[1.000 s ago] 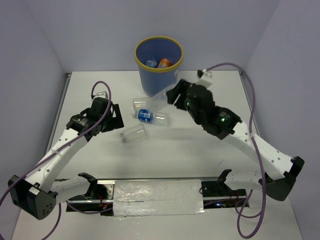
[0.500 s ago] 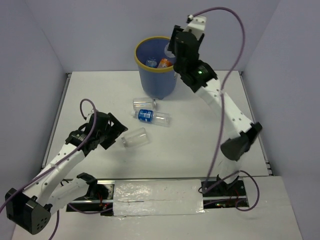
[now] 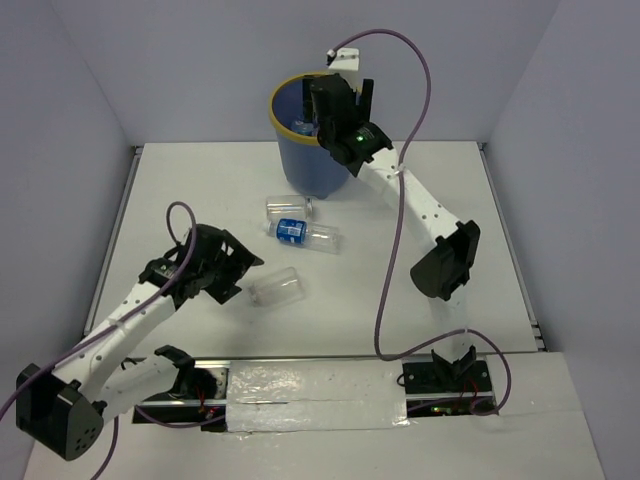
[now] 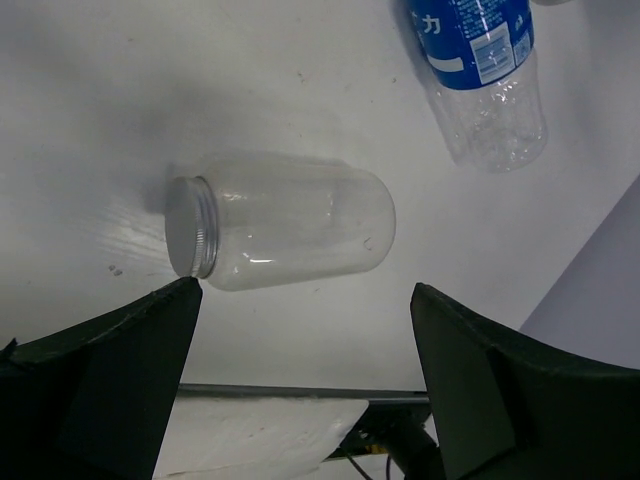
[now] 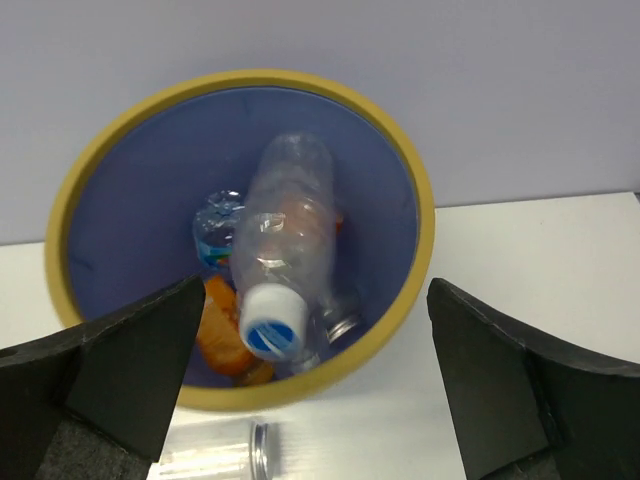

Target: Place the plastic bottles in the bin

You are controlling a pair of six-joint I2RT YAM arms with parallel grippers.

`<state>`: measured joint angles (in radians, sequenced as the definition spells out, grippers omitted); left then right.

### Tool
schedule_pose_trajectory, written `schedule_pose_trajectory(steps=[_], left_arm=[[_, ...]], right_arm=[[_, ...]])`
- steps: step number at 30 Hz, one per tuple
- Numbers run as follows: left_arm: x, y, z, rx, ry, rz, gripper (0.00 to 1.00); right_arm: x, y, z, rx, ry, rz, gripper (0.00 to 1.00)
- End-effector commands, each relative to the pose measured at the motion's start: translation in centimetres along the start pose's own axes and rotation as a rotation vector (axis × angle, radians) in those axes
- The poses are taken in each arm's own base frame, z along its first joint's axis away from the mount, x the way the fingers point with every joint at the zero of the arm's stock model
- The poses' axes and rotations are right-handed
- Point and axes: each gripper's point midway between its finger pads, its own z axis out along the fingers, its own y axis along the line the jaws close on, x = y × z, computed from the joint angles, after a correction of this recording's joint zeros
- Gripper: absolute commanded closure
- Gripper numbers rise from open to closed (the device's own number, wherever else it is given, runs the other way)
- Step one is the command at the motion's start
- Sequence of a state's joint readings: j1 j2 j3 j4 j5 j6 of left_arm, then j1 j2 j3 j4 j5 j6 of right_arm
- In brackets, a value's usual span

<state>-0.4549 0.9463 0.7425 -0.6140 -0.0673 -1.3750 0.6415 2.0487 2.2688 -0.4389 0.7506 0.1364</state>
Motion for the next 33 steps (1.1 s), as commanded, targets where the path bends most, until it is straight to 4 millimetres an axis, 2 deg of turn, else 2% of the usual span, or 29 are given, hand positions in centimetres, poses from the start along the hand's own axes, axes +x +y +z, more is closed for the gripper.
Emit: schedule_pose_trajectory(steps=[1, 2, 3, 4, 5, 6, 7, 8, 10, 11, 12, 13, 14, 15, 16, 17, 20, 22, 26, 28, 32, 33], left_arm=[[-0.7, -3.0, -1.0, 0.054, -0.007, 0.17, 0.01], [-1.0, -3.0, -1.0, 0.051, -0.018, 0.277, 0.01], [-1.3, -3.6, -1.2, 0.049, -0.021, 0.329, 0.01], [-1.5, -3.7, -1.3, 0.047, -0.022, 0.378, 0.01], [-1.4, -3.7, -1.3, 0.056, -0.011, 0.483, 0.01], [-1.6, -3.9, -1.6, 0.053, -0.019, 0.516, 0.01], [-1.8, -3.7, -1.7, 0.042, -0.026, 0.538, 0.01], [-2.2, -3.4, -2.0, 0.03, -0.043, 0.576, 0.01], [-2.7, -3.4, -2.3, 0.023, -0.071, 0.595, 0.01], [-3.2, -3.3, -2.6, 0.015, -0.09, 0.594, 0.01], [-3.8, -3.6, -3.0, 0.015, -0.123, 0.59, 0.01], [-4.4, -3.9, -3.3, 0.006, -0.15, 0.574, 0.01], [-4.8, -4.2, -3.7, 0.003, -0.172, 0.567, 0.01], [-5.8, -4.9, -4.6, -0.004, -0.214, 0.555, 0.01], [-6.2, -5.3, -5.1, -0.007, -0.234, 0.534, 0.01], [-7.1, -6.4, -6.0, 0.0, -0.271, 0.518, 0.01], [-8.5, -7.0, -7.6, -0.011, -0.34, 0.487, 0.01], [-9.2, -7.9, -8.8, 0.023, -0.386, 0.459, 0.01], [-10.1, -8.4, -11.2, 0.075, -0.451, 0.423, 0.01], [-10.2, -8.2, -11.7, 0.078, -0.461, 0.418, 0.01], [-10.2, -7.9, -11.9, 0.082, -0.462, 0.416, 0.01], [-10.1, -7.9, -11.9, 0.08, -0.459, 0.415, 0.01]], right_arm=[[-5.6, -1.2, -5.1, -0.096, -0.05, 0.086, 0.0], [-6.8, -2.0, -6.7, -0.122, -0.052, 0.131, 0.0], [-4.7, -2.2, -7.3, -0.137, 0.012, 0.104, 0.0], [-3.9, -1.9, -8.2, -0.191, 0.048, 0.106, 0.0], [-5.2, -3.1, -10.5, -0.221, 0.04, 0.165, 0.0], [-1.2, -3.3, -10.8, -0.226, 0.125, 0.134, 0.0], [0.2, -3.5, -11.7, -0.251, 0.158, 0.149, 0.0], [3.1, -4.0, -13.8, -0.306, 0.227, 0.193, 0.0], [6.3, -4.3, -15.8, -0.346, 0.303, 0.277, 0.0], [7.7, -3.5, -17.5, -0.4, 0.372, 0.396, 0.0], [10.5, -4.0, -19.0, -0.424, 0.409, 0.46, 0.0], [11.9, -2.9, -20.7, -0.472, 0.477, 0.59, 0.0], [12.9, -2.8, -21.2, -0.47, 0.491, 0.662, 0.0], [15.4, -2.8, -22.2, -0.486, 0.526, 0.722, 0.0], [16.5, -2.2, -23.1, -0.479, 0.575, 0.821, 0.0], [18.5, -1.9, -23.4, -0.491, 0.608, 0.854, 0.0], [20.3, -0.1, -24.1, -0.512, 0.682, 0.897, 0.0], [22.5, 0.8, -23.8, -0.469, 0.75, 0.889, 0.0], [25.2, 3.1, -24.1, -0.466, 0.845, 1.115, 0.0], [26.2, 3.7, -24.0, -0.45, 0.877, 1.154, 0.0], [27.9, 6.7, -23.9, -0.455, 0.959, 1.146, 0.0], [27.8, 7.6, -24.3, -0.471, 0.982, 1.149, 0.0]])
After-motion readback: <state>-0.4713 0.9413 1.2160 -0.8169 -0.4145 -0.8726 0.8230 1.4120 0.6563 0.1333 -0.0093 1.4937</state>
